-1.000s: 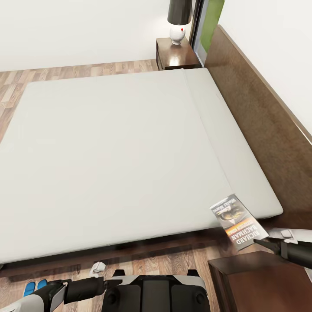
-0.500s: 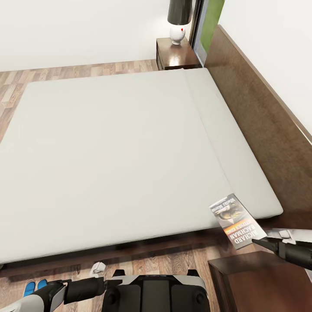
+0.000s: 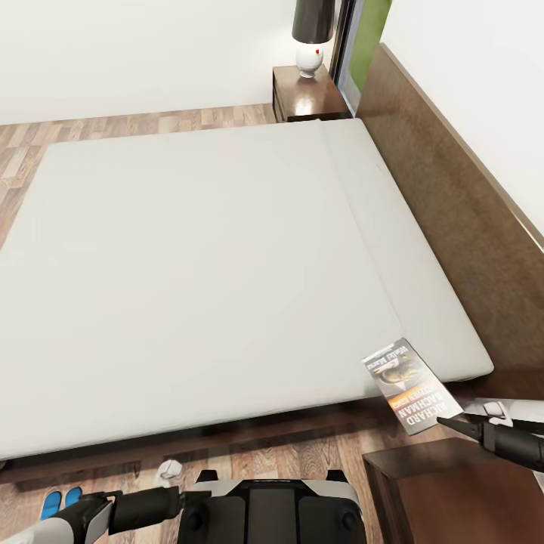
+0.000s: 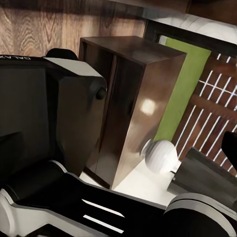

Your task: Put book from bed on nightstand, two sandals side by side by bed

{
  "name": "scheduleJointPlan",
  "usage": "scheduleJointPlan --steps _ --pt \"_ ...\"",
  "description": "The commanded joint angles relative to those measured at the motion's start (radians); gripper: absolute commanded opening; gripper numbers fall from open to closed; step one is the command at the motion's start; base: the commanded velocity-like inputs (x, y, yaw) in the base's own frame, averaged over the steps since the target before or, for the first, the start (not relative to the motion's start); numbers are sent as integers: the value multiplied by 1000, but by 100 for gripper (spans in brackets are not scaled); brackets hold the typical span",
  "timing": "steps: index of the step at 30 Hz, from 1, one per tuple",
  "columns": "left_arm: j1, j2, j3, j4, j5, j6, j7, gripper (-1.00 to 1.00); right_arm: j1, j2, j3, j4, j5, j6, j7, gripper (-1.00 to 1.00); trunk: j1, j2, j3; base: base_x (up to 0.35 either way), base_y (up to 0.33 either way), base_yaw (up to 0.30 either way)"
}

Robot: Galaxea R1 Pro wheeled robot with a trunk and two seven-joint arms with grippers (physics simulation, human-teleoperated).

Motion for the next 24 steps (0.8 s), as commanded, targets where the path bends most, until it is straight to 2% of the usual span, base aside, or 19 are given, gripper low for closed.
scheduleJointPlan --steps 1,20,24 --pt "0 0 9 -1 -8 10 -4 100 -1 1 -4 -1 10 11 9 -100 1 -2 -1 0 0 0" --pt "1 0 9 -1 -8 10 -4 100 -1 0 -4 2 9 12 9 -100 1 -2 -1 0 0 1" --pt "1 0 9 -1 -8 10 -4 100 -1 0 -4 2 10 12 9 -100 1 -2 -1 0 0 152"
